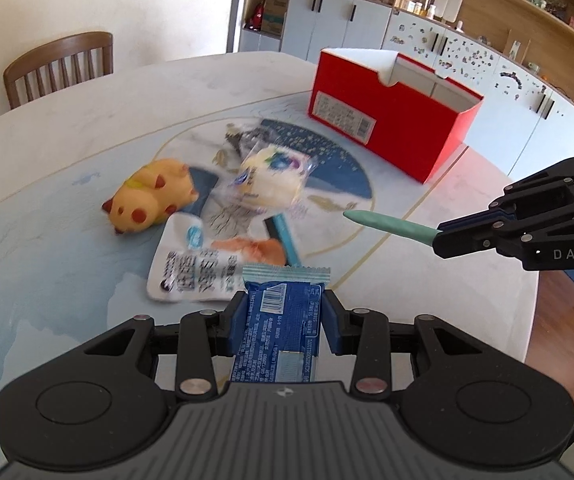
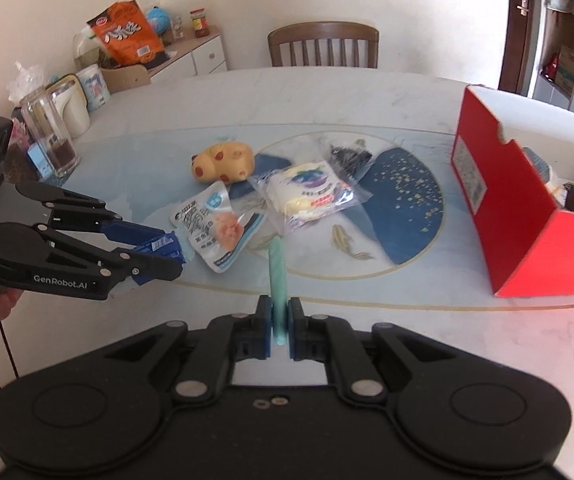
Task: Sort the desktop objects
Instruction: 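Carry the blue biscuit pack and teal toothbrush over the red shoebox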
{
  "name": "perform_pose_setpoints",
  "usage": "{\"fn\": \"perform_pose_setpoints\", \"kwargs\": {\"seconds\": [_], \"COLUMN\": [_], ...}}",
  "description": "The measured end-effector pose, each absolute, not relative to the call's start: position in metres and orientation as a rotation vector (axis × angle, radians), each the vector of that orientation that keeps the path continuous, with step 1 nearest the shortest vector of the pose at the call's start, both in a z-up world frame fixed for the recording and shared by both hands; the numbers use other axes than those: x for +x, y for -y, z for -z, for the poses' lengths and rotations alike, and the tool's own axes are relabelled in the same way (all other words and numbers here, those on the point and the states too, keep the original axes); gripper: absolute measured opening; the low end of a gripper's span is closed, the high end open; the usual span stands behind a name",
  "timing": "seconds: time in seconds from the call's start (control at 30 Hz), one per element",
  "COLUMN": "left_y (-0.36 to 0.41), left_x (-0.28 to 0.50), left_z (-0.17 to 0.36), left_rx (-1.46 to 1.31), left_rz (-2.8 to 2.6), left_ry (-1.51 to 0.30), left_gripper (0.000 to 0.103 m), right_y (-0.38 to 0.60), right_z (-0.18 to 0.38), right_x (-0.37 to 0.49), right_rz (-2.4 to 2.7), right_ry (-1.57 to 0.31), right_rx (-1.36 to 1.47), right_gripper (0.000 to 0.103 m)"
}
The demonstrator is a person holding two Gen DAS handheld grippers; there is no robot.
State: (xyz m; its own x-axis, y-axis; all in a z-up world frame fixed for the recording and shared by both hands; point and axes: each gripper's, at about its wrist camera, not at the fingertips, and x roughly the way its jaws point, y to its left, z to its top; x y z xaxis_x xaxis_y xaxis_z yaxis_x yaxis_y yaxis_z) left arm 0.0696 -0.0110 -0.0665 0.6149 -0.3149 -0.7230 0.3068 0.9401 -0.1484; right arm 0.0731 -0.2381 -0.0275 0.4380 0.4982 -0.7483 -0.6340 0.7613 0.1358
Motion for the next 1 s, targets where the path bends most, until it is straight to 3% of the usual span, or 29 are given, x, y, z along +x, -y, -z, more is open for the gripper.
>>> {"fn": "perform_pose_setpoints", "kwargs": {"seconds": [1.0], "left_y": [0.105], "left_x": [0.139], "left_z": [-0.014], "left_rx": [0.033], "left_rz": [0.459], "left_ry": [-0.726], "left_gripper": [0.037], "right_y": [0.32], "right_z": [-0.035], "right_x": [0.111], "right_rz": [-0.524], "right_ry": [-0.749], "right_rx": [-0.068], "right_gripper": [0.007]}}
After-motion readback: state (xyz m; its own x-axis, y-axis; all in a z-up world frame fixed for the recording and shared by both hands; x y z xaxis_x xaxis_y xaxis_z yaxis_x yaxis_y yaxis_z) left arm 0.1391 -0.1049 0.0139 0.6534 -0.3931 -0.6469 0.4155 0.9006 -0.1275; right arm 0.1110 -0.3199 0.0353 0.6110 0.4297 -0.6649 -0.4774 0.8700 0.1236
